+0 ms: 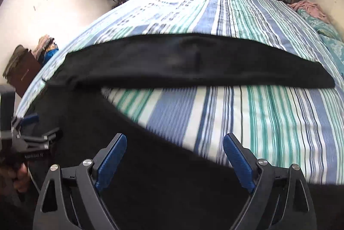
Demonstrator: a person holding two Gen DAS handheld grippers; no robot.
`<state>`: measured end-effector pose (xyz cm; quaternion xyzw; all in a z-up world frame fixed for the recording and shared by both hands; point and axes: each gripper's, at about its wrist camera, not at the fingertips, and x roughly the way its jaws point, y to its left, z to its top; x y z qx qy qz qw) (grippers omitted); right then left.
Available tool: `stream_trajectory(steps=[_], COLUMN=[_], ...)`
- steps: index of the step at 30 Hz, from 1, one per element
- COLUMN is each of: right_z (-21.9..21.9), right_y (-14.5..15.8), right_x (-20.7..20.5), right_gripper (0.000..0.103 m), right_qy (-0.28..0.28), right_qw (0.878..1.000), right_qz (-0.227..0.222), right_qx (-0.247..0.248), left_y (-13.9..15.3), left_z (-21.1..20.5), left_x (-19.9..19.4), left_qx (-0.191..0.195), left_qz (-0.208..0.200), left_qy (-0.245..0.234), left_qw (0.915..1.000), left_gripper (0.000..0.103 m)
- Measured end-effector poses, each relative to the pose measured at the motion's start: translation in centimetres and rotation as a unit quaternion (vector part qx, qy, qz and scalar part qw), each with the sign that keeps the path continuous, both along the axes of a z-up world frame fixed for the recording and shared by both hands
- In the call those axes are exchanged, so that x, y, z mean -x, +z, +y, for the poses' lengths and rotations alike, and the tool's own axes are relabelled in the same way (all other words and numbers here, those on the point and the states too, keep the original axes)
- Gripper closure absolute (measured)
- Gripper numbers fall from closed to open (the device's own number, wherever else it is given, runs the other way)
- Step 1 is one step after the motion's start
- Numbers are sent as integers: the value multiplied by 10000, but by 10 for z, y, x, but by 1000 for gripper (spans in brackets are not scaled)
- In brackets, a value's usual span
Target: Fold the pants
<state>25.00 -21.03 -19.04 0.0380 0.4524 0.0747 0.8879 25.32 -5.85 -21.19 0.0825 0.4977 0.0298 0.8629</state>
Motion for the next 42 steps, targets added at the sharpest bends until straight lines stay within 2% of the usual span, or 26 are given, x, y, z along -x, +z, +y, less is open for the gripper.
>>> stream_trajectory(steps=[2,4,6,7,8,9,11,12,16,17,19,21,23,26,30,34,37,39,42], right_z=[-17,-58,-105,-134,-165,-196,-236,-242,-217,-206,-179,-150,-120,-88,-71,-83,-82,-83,-84], right_y=[-18,-35,-37,-40,-46,-52,-50,-48,-36,-30,-18,-11,-18,-35,-44,-50,-50,-50,-49], right_x=[38,72,114,130,143,158,177,179,167,170,164,153,134,120,122,125,127,127,125], right_gripper=[12,12,7,4,0,1,1,1,1,1,1,0,0,0,0,0,0,0,0], right_qy=[-306,-946,-1750,-2277,-2912,-3472,-3932,-4114,-4069,-3957,-3583,-3072,-2581,-2139,-1950,-1982,-1985,-2031,-2056], right_qw=[9986,9931,9834,9728,9555,9368,9155,9078,9134,9182,9322,9497,9649,9756,9784,9797,9793,9785,9781], right_qz=[374,604,397,333,417,435,-138,-200,-57,-187,-493,-598,-435,-158,-114,-117,-246,-227,-175], right_qx=[221,334,285,272,232,-58,-843,-791,67,42,-140,-74,200,474,671,270,321,286,262], left_y=[-1,-2,-4,-4,-5,-6,-6,-6,-1,-2,-6,-8,-8,-8,-8,-3,12,28,57], left_z=[-2,-1,5,10,14,17,19,20,31,34,34,32,31,31,36,32,26,23,17], left_x=[10,12,8,7,4,3,3,5,22,29,37,38,37,39,44,40,41,35,10], left_qx=[-19,-3,167,309,452,543,529,506,591,575,517,432,421,411,534,437,496,679,714], left_qz=[15,-8,94,170,233,250,222,245,188,84,-96,-160,-157,-239,-311,-92,-33,-212,-476], left_qy=[-62,-84,-22,40,84,77,-17,-44,-12,-60,-171,-164,-54,-23,-187,-189,-218,-377,-603], left_qw=[10000,10000,9998,9994,9987,9982,9983,9984,9981,9983,9985,9988,9990,9989,9979,9988,9985,9967,9945], left_gripper=[1,0,0,0,0,0,0,0,0,0,0,0,0,0,0,1,1,1,1])
